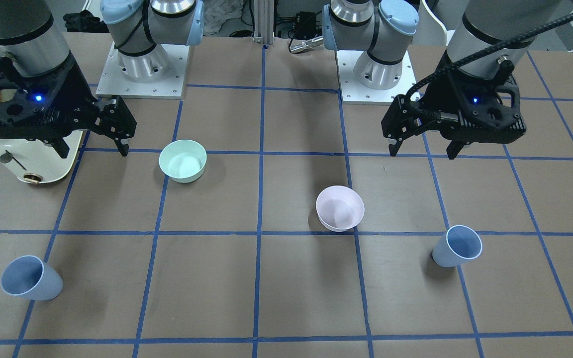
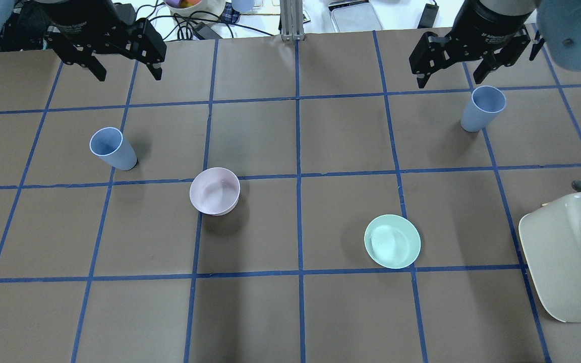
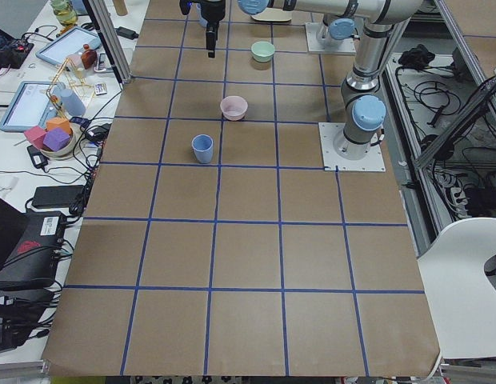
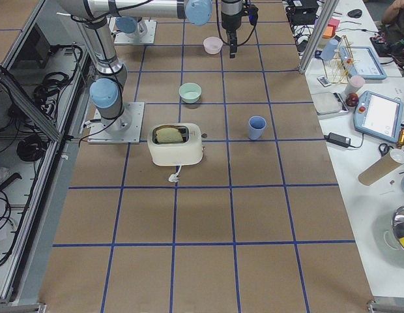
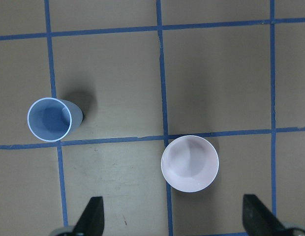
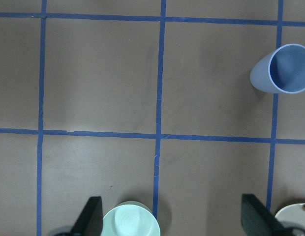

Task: Stack blue cups with both arms

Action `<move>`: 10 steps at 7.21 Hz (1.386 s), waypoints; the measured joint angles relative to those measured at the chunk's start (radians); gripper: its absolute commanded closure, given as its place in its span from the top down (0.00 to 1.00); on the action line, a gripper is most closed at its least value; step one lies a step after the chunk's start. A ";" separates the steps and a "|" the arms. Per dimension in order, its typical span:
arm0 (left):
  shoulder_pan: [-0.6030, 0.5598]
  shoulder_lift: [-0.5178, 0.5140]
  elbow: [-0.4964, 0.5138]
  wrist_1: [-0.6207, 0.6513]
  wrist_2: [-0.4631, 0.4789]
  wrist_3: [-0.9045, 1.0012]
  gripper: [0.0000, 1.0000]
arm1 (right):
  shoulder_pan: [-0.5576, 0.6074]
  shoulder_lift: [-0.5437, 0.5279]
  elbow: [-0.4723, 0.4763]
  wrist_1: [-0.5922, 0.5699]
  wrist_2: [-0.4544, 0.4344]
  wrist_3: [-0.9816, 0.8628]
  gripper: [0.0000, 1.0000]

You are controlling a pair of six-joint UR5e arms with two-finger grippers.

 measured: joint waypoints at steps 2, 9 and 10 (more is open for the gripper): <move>0.001 0.000 -0.001 0.001 0.001 0.001 1.00 | -0.001 0.000 0.000 0.000 0.000 0.000 1.00; 0.092 -0.165 0.015 0.092 -0.007 0.028 0.93 | -0.001 0.000 0.000 0.000 0.001 0.001 1.00; 0.122 -0.239 0.007 0.141 0.005 0.045 1.00 | -0.001 0.000 0.000 0.000 0.000 0.001 1.00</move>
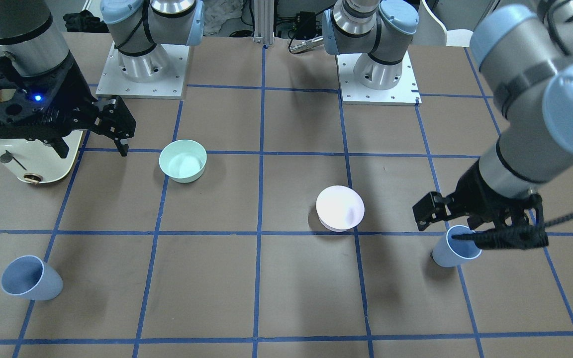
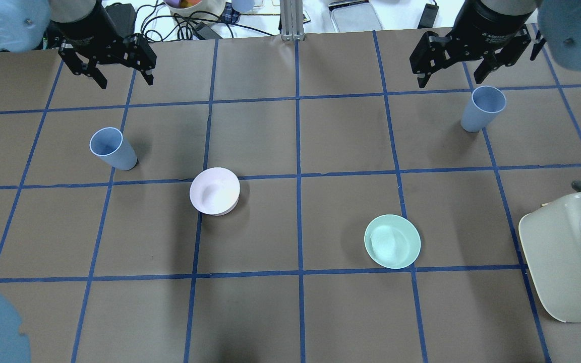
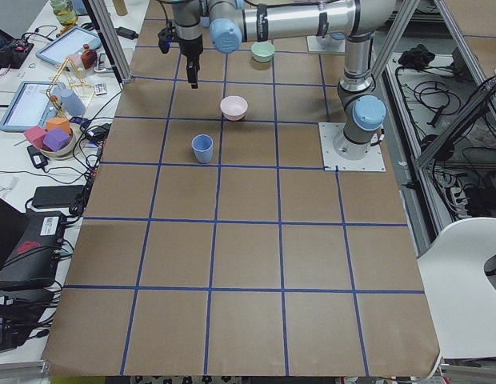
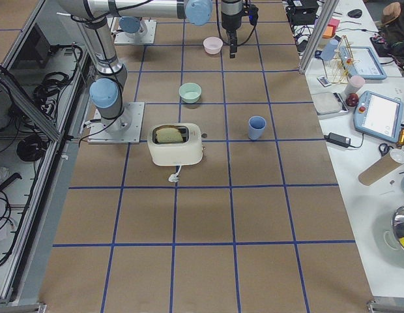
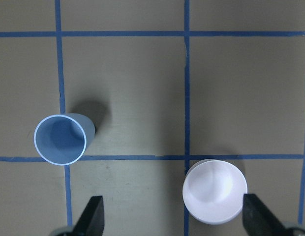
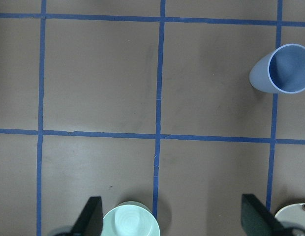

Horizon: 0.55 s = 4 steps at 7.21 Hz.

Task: Stack blue cups with both arms

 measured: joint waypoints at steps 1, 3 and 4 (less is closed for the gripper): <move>0.025 -0.065 -0.008 0.016 0.029 0.008 1.00 | 0.000 0.000 0.001 0.000 -0.001 0.000 1.00; 0.054 -0.126 -0.053 -0.014 0.085 0.006 0.97 | -0.001 0.000 0.001 0.000 -0.001 0.000 1.00; 0.066 -0.135 -0.073 -0.020 0.092 0.008 0.75 | 0.000 0.000 0.001 0.000 0.000 0.000 1.00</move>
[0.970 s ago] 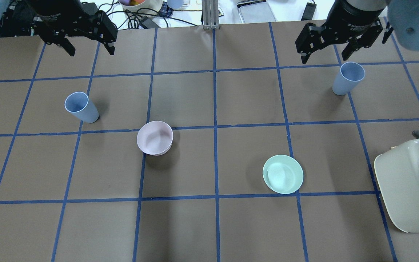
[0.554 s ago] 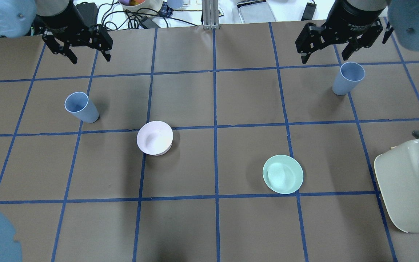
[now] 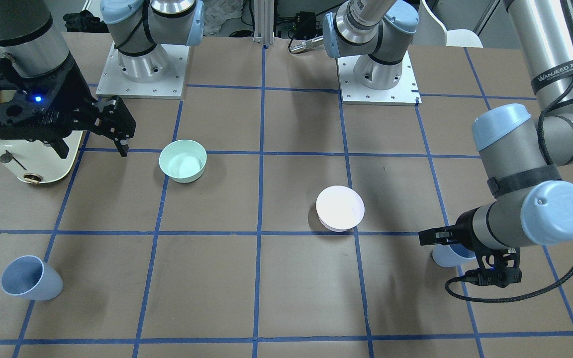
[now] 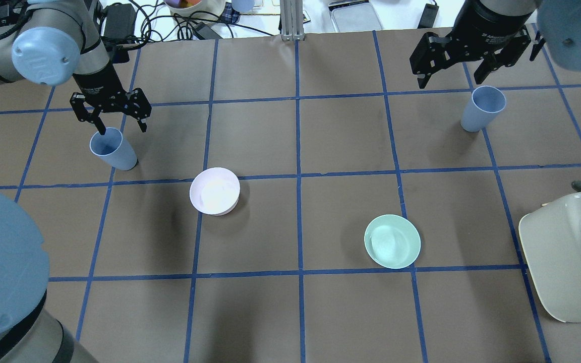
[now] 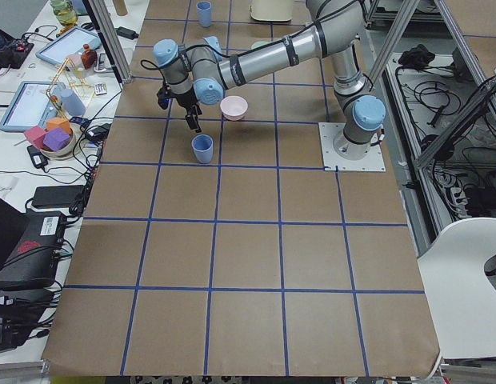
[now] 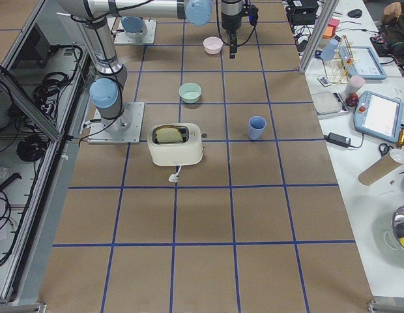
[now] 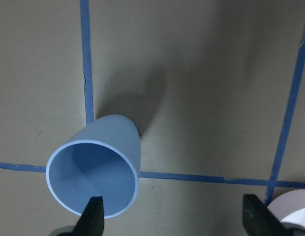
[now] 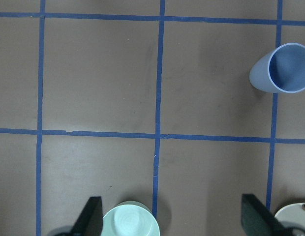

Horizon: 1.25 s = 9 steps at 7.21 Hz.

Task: Stack blue cups with both arms

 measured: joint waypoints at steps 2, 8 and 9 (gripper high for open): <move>0.014 -0.017 -0.017 0.005 0.001 0.006 0.11 | 0.001 0.000 0.000 0.000 0.002 0.000 1.00; 0.021 -0.007 -0.013 0.063 -0.002 0.013 0.00 | 0.002 0.000 0.002 0.000 0.002 0.000 1.00; -0.017 0.011 -0.001 0.063 -0.021 -0.002 0.00 | 0.001 0.000 0.002 0.000 0.001 0.000 1.00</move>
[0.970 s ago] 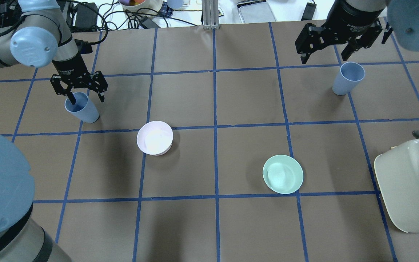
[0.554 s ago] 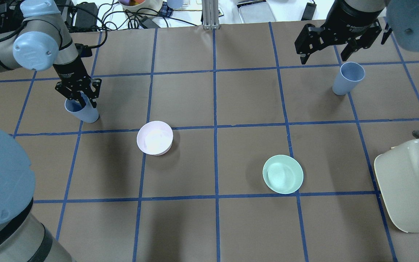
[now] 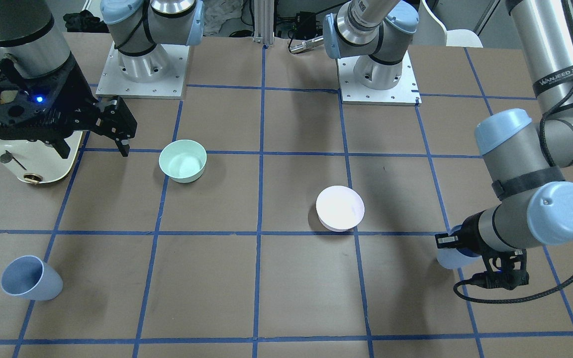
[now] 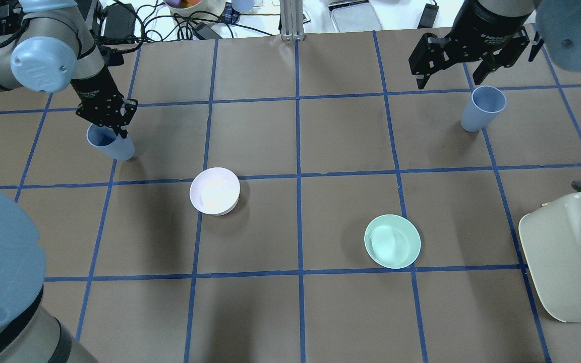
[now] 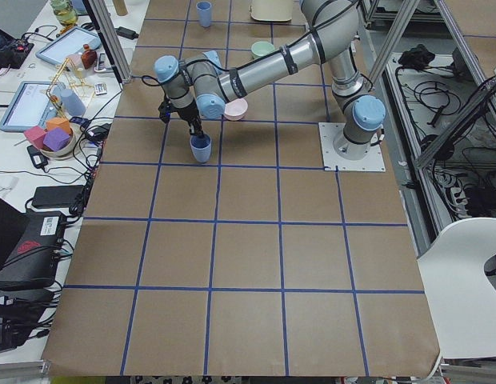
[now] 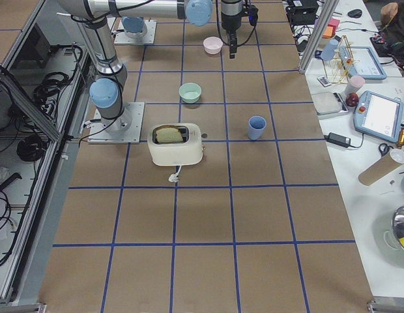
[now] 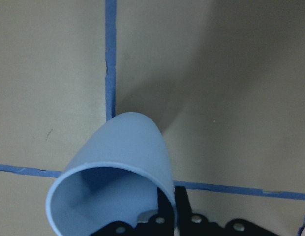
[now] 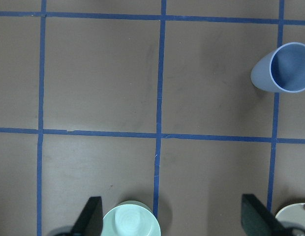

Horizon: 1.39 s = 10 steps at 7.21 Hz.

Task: Stack blue cups with both arms

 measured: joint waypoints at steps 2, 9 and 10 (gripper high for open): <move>-0.142 -0.007 0.090 -0.002 -0.037 -0.149 0.00 | -0.002 0.001 -0.001 0.000 -0.002 -0.001 1.00; -0.514 -0.213 0.282 0.091 -0.127 -0.407 0.00 | -0.006 0.001 -0.001 -0.001 -0.001 -0.004 1.00; -0.522 -0.226 0.283 0.090 -0.141 -0.401 0.00 | -0.005 0.001 -0.002 0.000 0.001 -0.003 1.00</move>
